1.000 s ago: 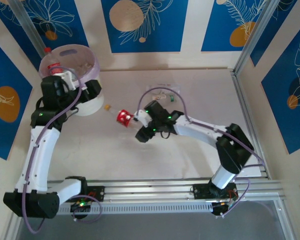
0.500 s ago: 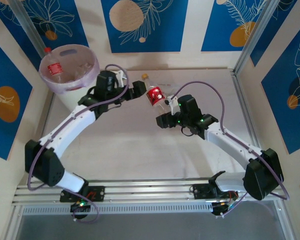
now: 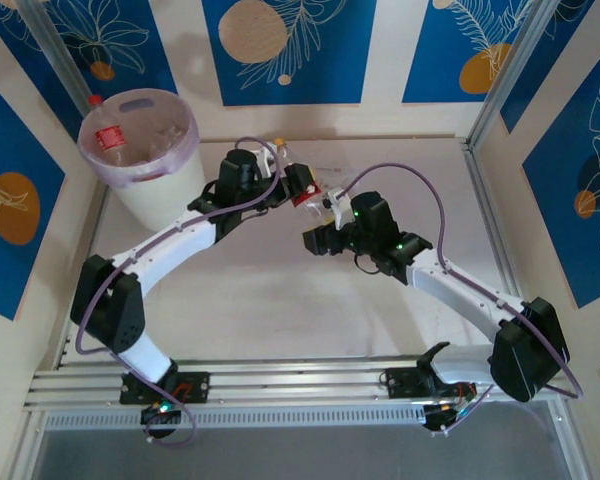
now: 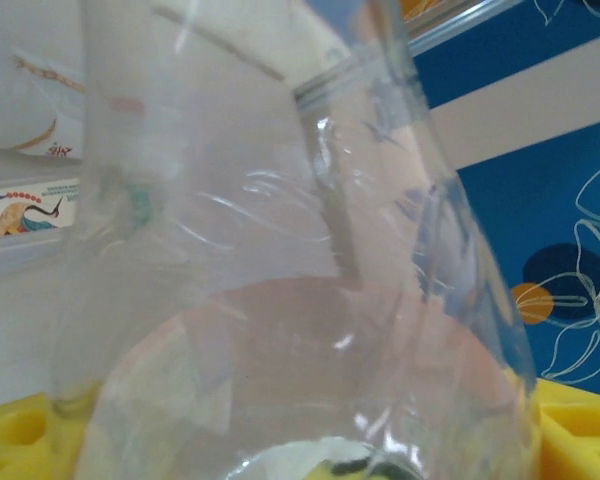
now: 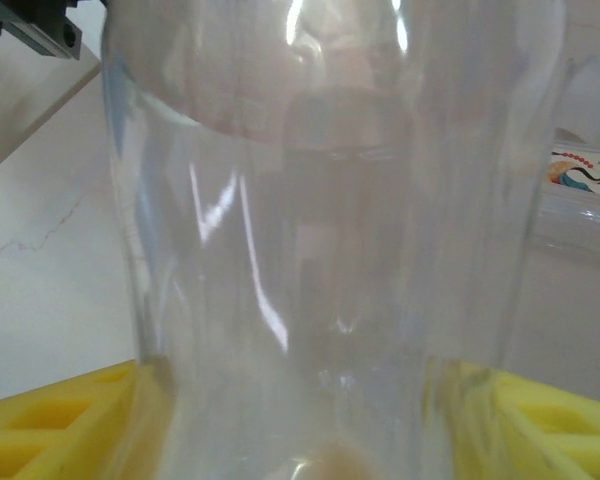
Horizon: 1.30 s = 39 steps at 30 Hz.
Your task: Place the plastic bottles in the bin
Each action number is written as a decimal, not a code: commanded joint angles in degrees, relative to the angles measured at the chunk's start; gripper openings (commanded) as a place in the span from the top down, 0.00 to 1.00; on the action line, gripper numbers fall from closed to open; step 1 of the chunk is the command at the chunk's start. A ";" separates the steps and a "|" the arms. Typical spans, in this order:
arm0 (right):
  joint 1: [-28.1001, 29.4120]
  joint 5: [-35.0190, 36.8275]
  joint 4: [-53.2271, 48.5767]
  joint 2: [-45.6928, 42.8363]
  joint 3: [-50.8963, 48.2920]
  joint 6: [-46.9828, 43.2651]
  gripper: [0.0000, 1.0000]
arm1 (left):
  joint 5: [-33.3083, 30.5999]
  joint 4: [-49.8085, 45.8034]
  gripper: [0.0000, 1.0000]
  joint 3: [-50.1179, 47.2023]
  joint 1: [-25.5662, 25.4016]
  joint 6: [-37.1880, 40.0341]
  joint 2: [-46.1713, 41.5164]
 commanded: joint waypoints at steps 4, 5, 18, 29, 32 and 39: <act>0.59 -2.44 2.69 2.06 1.63 -0.68 0.47 | 0.72 3.48 0.53 -0.77 -0.56 -1.17 0.25; 0.58 -2.76 2.41 2.42 1.92 -0.73 0.43 | 0.48 3.09 0.57 -0.62 -0.49 -0.75 0.12; -4.33 -10.94 -3.14 -4.15 3.25 -0.16 0.01 | 2.69 -7.55 0.61 15.41 10.22 9.22 1.47; -5.45 -8.81 -7.10 -2.00 1.49 0.69 0.01 | 4.36 -25.35 0.69 48.91 35.44 17.62 7.89; -5.66 -8.44 -7.88 -0.79 1.67 0.38 0.00 | 3.93 -31.21 0.70 56.30 40.68 19.76 11.53; -6.46 -8.29 -9.11 0.52 1.69 -0.12 0.00 | 1.18 -37.60 0.70 58.99 47.22 24.06 16.24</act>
